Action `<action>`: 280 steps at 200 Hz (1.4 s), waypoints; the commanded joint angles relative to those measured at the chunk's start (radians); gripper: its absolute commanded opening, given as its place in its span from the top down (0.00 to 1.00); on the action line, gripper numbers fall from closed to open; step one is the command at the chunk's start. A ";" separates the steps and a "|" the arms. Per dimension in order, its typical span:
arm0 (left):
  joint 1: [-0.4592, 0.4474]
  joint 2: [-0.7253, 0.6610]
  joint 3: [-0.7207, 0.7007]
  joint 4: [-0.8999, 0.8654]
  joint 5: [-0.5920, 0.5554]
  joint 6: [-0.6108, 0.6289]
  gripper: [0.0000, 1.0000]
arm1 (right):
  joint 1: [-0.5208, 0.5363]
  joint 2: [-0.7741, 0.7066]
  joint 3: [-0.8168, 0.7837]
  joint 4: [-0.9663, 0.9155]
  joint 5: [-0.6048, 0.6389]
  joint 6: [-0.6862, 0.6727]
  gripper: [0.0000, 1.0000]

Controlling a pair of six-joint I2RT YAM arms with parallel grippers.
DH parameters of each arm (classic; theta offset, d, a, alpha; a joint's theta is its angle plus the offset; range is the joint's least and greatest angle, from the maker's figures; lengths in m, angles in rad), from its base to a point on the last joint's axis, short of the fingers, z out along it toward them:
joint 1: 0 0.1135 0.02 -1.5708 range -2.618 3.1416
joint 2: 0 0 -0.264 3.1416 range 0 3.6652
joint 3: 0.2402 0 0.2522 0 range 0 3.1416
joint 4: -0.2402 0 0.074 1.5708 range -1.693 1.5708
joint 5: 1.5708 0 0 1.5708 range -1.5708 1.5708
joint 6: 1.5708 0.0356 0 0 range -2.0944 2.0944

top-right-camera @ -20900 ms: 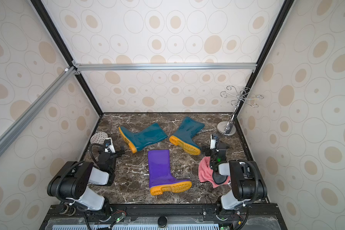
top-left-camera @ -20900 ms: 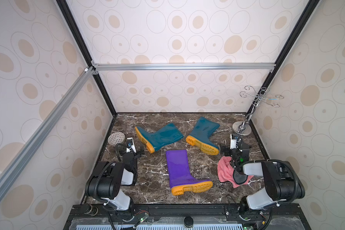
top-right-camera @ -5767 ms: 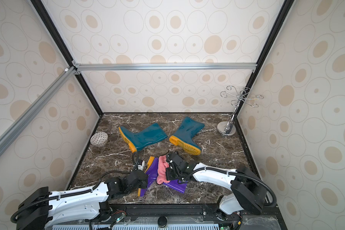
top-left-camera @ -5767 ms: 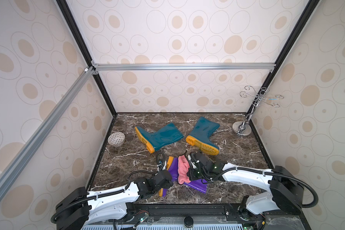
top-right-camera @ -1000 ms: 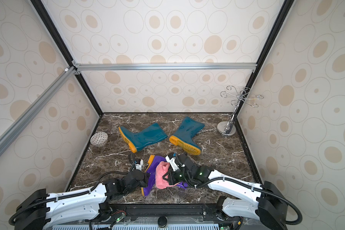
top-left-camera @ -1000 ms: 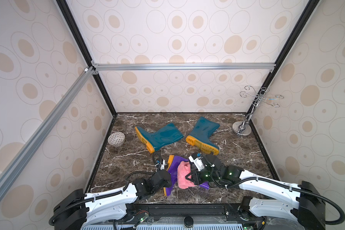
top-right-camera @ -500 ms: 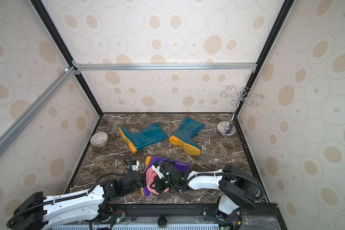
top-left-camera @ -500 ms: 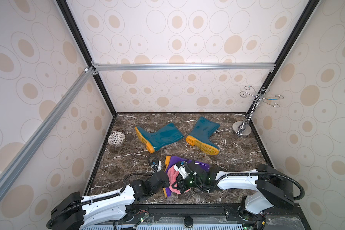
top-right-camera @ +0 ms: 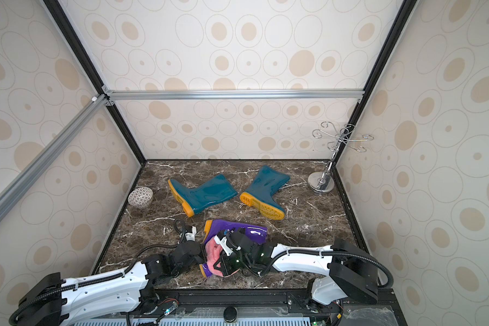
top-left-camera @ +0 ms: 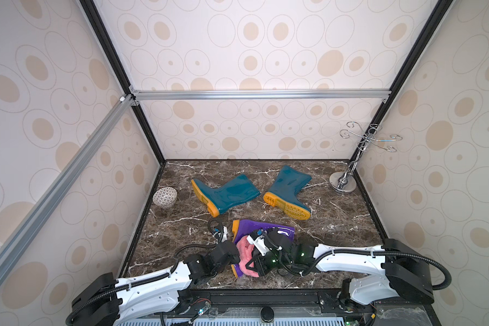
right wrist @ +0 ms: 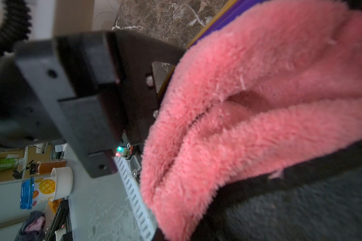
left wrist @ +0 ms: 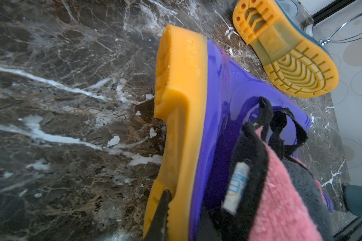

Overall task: Wipe the rubber boots with a cloth
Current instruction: Wipe the dirt off the rubber boot.

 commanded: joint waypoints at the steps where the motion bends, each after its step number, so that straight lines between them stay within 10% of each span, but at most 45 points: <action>1: 0.010 -0.024 0.029 0.102 -0.003 -0.029 1.00 | -0.058 0.043 0.031 0.003 0.032 0.007 1.00; 112: 0.010 -0.049 0.022 0.052 0.018 -0.025 1.00 | -0.270 0.210 0.210 -0.098 0.076 -0.029 1.00; 238: 0.014 -0.024 0.031 0.033 0.011 0.008 1.00 | -0.371 -0.273 -0.034 -0.650 0.471 -0.059 1.00; 280: 0.014 -0.024 0.017 0.042 0.012 0.001 1.00 | -0.366 -0.202 0.016 -0.486 0.208 -0.126 1.00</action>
